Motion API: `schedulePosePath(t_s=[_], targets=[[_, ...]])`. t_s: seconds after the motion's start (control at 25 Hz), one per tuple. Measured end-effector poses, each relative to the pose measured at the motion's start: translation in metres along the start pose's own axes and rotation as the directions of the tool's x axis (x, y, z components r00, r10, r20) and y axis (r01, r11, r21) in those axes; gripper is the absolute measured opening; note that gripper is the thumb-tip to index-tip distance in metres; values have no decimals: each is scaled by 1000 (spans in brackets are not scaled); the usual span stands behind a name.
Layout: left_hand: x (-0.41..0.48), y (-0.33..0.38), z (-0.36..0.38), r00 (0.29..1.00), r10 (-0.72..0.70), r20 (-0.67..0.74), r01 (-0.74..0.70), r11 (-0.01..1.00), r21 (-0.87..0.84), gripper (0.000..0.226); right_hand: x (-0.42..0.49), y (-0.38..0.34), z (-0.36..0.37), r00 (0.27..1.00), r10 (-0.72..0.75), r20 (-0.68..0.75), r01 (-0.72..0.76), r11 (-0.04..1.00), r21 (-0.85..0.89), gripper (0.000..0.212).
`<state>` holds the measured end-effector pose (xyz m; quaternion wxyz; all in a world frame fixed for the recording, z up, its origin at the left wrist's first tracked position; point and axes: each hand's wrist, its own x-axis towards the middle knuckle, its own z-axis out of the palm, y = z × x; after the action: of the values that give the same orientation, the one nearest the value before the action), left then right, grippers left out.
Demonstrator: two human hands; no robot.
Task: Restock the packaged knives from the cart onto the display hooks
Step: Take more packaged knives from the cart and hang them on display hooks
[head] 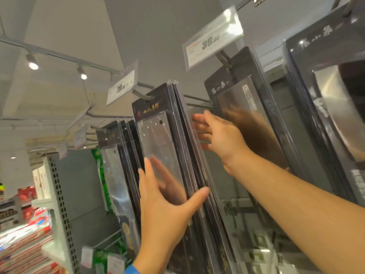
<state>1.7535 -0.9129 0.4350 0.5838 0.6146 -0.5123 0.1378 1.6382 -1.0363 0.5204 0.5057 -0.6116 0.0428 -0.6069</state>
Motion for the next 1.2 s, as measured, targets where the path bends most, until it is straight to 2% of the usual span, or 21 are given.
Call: schedulePosePath(t_s=[0.16,0.24,0.32,0.4,0.48,0.64,0.76,0.92,1.08,1.2], targets=[[-5,-8,-6,999,33,1,-33,997,-65,116,-22,7,-9,1000,-7,31,12,987,-163,29],[-8,-14,-8,1000,26,11,-25,994,-104,104,-33,11,-15,1000,12,16,-9,986,-168,25],[-13,-19,-10,999,-3,34,7,994,-112,96,-42,17,-22,1000,19,-24,-23,982,-189,16],[-18,-23,-9,999,-18,44,22,996,-90,93,-50,25,-28,995,-34,-91,9,967,-256,7],[-22,-27,-7,998,-41,53,46,995,-90,92,-58,33,-34,989,-78,-127,36,951,-306,9],[-30,-33,-6,993,-90,73,99,987,-125,91,-71,43,-44,989,-40,-146,-5,955,-296,11],[-39,-35,-10,988,-132,75,139,985,-100,100,-90,47,-43,989,-54,-136,7,944,-329,14],[-49,-39,-15,979,-187,82,196,975,-105,106,-129,51,-31,984,-154,-89,90,862,-498,38],[-54,-53,-19,953,-281,117,300,932,-203,110,-149,52,-18,957,-261,-125,143,803,-579,27],[-54,-59,-19,949,-280,146,309,918,-247,110,-151,56,-10,956,-232,-178,95,822,-562,22]])
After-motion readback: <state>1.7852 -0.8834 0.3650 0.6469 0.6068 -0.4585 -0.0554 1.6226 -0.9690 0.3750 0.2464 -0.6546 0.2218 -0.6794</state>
